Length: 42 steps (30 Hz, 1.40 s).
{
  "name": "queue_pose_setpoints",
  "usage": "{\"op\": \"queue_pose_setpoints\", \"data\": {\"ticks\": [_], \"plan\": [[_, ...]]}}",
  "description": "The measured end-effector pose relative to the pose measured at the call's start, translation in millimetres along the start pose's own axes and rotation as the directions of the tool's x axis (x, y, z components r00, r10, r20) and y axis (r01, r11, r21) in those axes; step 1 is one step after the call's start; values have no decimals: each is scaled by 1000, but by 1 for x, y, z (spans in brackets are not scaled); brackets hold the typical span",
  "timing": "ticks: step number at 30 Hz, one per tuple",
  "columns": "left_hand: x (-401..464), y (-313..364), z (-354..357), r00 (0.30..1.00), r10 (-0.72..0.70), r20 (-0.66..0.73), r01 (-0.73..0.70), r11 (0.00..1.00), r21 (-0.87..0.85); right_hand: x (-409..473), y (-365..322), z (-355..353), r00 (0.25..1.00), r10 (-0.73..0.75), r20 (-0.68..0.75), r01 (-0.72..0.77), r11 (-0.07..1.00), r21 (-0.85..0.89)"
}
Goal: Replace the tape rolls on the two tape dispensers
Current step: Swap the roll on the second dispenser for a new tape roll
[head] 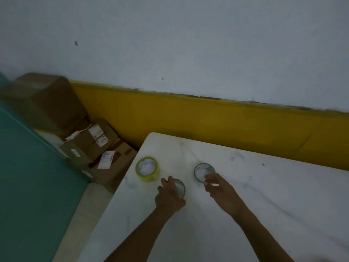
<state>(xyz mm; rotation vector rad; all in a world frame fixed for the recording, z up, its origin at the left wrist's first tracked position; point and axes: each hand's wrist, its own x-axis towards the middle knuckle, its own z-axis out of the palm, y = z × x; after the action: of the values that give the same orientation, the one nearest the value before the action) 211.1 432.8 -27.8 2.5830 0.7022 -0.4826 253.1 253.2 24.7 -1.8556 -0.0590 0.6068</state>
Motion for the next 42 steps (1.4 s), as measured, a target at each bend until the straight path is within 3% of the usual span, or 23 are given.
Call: {"op": "queue_pose_setpoints", "data": {"ticks": [4,5,7,9,11,13,15,18,21,23,28,37,40,42], "plan": [[27,-22,-10,988,138,73,-144,987,71,32,-3,19,999,-4,-48,2,999,-42],[32,-28,-15,985,171,33,-173,983,68,38,-3,21,999,-9,-53,7,999,-42],[44,-43,-27,950,233,-206,-222,972,78,46,-4,23,998,-5,-58,3,1000,-26],[64,-65,-38,913,203,-353,-170,978,123,50,-4,23,998,9,-69,-8,1000,23],[79,-86,-43,962,126,-243,-90,984,155,52,-3,24,997,7,-76,-5,1000,19],[86,-102,-41,979,156,-127,-118,956,267,52,0,25,998,6,-70,-6,1000,7],[91,-115,-36,964,220,-149,-173,945,279,51,1,24,999,9,-48,-9,1000,2],[93,-111,-49,943,236,-236,-207,968,141,48,-2,22,999,-47,-6,47,998,-34],[64,-57,-89,957,206,-205,-220,974,-50,38,-18,21,966,-256,-24,252,962,-104],[35,-10,-112,938,282,-203,-316,935,-161,32,-35,17,934,-353,-45,346,931,-118],[-36,99,-118,827,531,-187,-563,782,-268,3,-62,-41,915,-377,-142,383,924,16],[-180,269,18,641,767,10,-709,597,-375,-149,55,-239,895,-251,-368,247,967,-58],[-234,320,81,636,771,45,-695,596,-402,-208,105,-305,842,-282,-460,293,955,-48],[-271,349,121,645,762,56,-656,590,-470,-246,131,-345,822,-254,-510,322,946,48]]}}
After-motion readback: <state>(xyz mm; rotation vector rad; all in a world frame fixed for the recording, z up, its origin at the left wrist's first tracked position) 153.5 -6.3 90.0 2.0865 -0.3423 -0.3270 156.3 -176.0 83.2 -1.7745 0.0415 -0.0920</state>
